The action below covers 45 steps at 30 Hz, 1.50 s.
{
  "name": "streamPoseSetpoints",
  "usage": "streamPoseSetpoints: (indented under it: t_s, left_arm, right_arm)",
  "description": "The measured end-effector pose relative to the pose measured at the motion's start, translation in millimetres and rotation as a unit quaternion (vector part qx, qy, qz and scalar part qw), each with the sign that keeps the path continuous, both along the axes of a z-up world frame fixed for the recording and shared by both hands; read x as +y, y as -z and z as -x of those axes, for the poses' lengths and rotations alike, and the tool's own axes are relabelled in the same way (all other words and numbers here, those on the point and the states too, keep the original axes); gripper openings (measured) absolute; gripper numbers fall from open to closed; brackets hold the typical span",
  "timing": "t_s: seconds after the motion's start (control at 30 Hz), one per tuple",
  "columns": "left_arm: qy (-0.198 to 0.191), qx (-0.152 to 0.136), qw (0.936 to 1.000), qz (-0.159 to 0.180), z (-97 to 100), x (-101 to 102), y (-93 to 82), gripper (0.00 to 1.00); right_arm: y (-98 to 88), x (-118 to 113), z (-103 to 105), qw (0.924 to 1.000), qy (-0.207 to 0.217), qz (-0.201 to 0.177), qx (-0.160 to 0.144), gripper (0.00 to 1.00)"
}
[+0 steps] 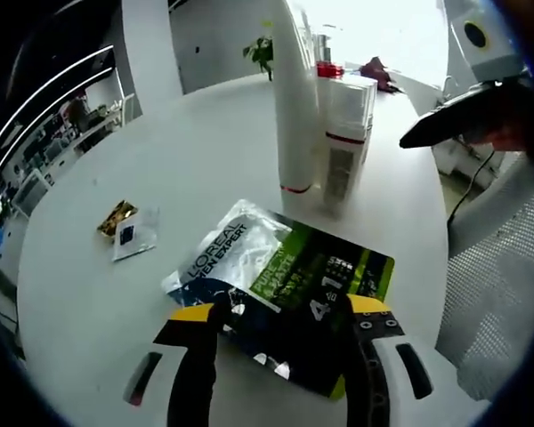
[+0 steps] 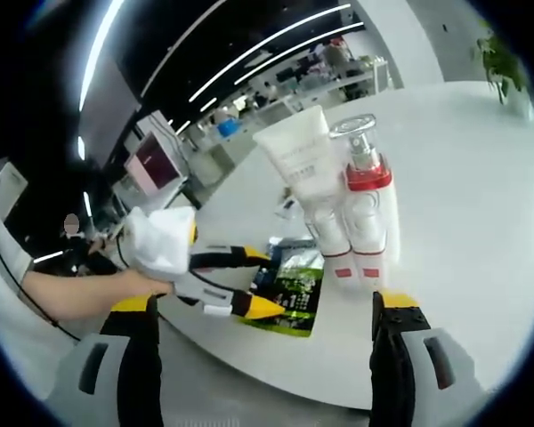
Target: Arrange the skincare products in the storage area until every visible bottle or jar stands upright without overlapping.
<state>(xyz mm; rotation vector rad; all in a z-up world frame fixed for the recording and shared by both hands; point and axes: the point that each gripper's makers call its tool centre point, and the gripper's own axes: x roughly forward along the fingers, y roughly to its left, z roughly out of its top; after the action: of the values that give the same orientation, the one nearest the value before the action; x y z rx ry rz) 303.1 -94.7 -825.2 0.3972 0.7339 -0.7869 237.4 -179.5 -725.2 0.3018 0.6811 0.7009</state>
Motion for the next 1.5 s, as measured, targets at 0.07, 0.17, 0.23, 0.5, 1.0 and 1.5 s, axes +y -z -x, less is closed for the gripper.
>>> streamPoseSetpoints:
  t_s: [0.07,0.17,0.23,0.5,1.0,1.5]
  left_arm:
    - [0.001,0.001,1.0,0.001,0.5,0,-0.1,0.58]
    - [0.0,0.002,1.0,0.002,0.3,0,1.0,0.58]
    - [0.0,0.003,1.0,0.002,0.5,0,1.3,0.58]
    - [-0.006,0.006,1.0,0.001,-0.2,0,0.0,0.6]
    - [-0.051,-0.022,0.9966,0.061,-3.6,14,-35.6,0.72]
    - [-0.106,-0.05,0.9873,0.107,8.6,48,-63.1,0.87]
  right_arm:
    - [0.1,0,0,1.0,0.0,0.0,0.0,0.99]
    - [0.1,0,0,1.0,0.0,0.0,0.0,0.99]
    - [0.2,0,0,1.0,0.0,0.001,0.0,0.99]
    - [0.6,0,0,1.0,-0.002,0.003,0.0,0.99]
    - [3.7,0,0,0.9998,-0.007,0.016,-0.007,0.98]
    - [-1.3,3,-2,0.9994,-0.014,0.014,-0.028,0.97]
